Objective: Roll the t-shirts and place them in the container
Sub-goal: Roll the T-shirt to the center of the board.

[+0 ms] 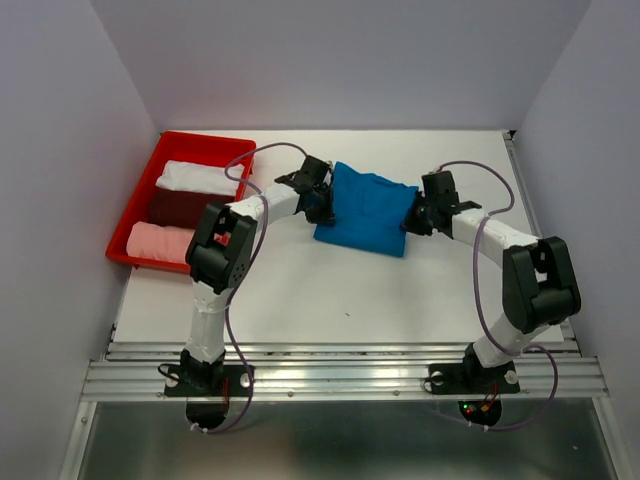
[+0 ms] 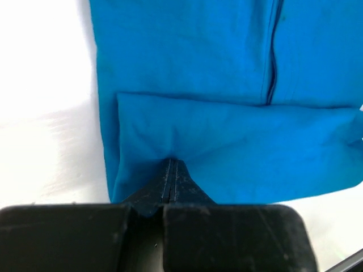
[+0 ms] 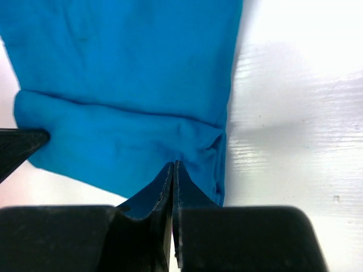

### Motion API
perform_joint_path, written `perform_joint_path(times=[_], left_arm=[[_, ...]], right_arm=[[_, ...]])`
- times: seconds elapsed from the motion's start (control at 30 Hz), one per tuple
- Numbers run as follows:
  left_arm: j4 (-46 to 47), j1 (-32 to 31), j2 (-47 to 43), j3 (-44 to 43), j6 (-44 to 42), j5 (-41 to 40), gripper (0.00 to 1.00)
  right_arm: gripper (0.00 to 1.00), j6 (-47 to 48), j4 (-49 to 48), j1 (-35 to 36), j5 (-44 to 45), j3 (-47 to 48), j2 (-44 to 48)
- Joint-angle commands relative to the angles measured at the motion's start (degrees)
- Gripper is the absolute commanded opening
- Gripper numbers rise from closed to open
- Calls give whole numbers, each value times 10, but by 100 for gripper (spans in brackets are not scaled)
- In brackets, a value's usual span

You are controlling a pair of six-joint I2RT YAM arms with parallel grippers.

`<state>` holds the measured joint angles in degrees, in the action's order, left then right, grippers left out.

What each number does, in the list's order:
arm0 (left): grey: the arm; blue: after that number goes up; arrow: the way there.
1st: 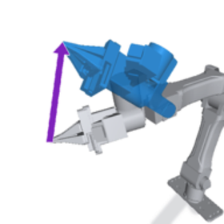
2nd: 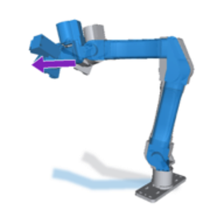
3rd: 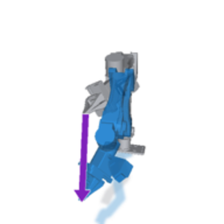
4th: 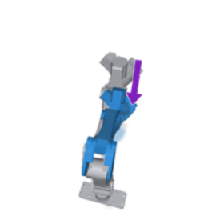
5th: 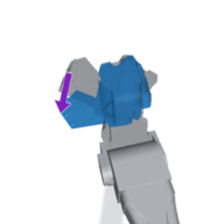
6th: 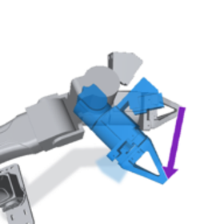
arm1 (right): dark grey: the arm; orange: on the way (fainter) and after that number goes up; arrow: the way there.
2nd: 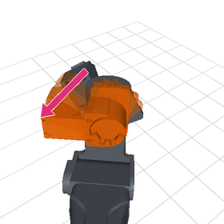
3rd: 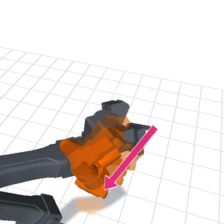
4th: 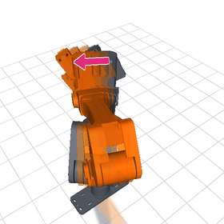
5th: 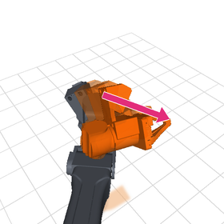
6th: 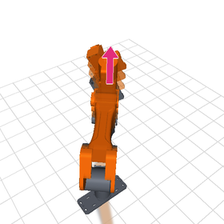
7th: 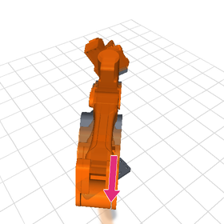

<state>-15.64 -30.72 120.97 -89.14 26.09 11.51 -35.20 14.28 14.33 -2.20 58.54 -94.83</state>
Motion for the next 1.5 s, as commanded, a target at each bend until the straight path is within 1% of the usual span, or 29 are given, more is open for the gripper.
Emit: perform_joint_path(times=[0.0, 0.2, 0.3, 0.4, 0.53, 0.67, 0.77, 0.9, 0.97, 1.03, 1.1, 1.2, 1.23, 1.33, 1.37, 1.43, 1.47], left_arm=[[-31, -15, -64, -29, -16, -7, 0], [-26, -33, -39, -43, 10, 7, 0], [-25, -36, -18, -43, 10, 19, 0], [-25, -36, 4, -38, 11, 30, 0], [-30, -36, 26, -26, 7, 27, 0], [-34, -36, 37, -26, 2, 19, 0], [-46, -36, 44, -42, -4, 9, 0], [-62, -33, 54, -65, -12, -3, 0], [-62, -31, 59, -74, -16, -2, 0], [-63, -30, 60, -85, -18, 4, 0], [-59, -31, 57, -89, -23, 17, 0], [-55, -28, 36, -94, -27, 26, 0], [-53, -27, 28, -96, -31, 30, 0], [-48, -21, -20, -94, -36, 36, 0], [-47, -18, -49, -89, -37, 37, 0], [-47, -10, -77, -85, -38, 40, 4], [-49, -7, -102, -77, -37, 36, 7]], right_arm=[[5, 28, 8, 4, 16, 29, 22], [5, 23, 7, 4, -1, 79, -50], [4, 22, 0, 4, -8, 86, -72], [4, 17, -3, 4, -7, 75, -94], [2, 6, -23, 4, -4, 29, -91], [2, -7, -36, 25, -4, -29, -56], [2, -20, -35, 49, 0, -71, -26], [2, -71, -39, 86, 3, -132, 32], [2, -91, -38, 108, 5, -165, 70], [2, -112, -35, 114, 6, -190, 107], [2, -116, -24, 121, 8, -196, 127], [3, -104, 8, 127, 19, -181, 165], [4, -88, 32, 127, 47, -172, 174], [6, -48, 76, 133, 83, -118, 188], [8, -37, 84, 139, 91, -103, 187], [11, -4, 107, 145, 108, -59, 174], [15, 19, 113, 154, 122, -45, 156]])
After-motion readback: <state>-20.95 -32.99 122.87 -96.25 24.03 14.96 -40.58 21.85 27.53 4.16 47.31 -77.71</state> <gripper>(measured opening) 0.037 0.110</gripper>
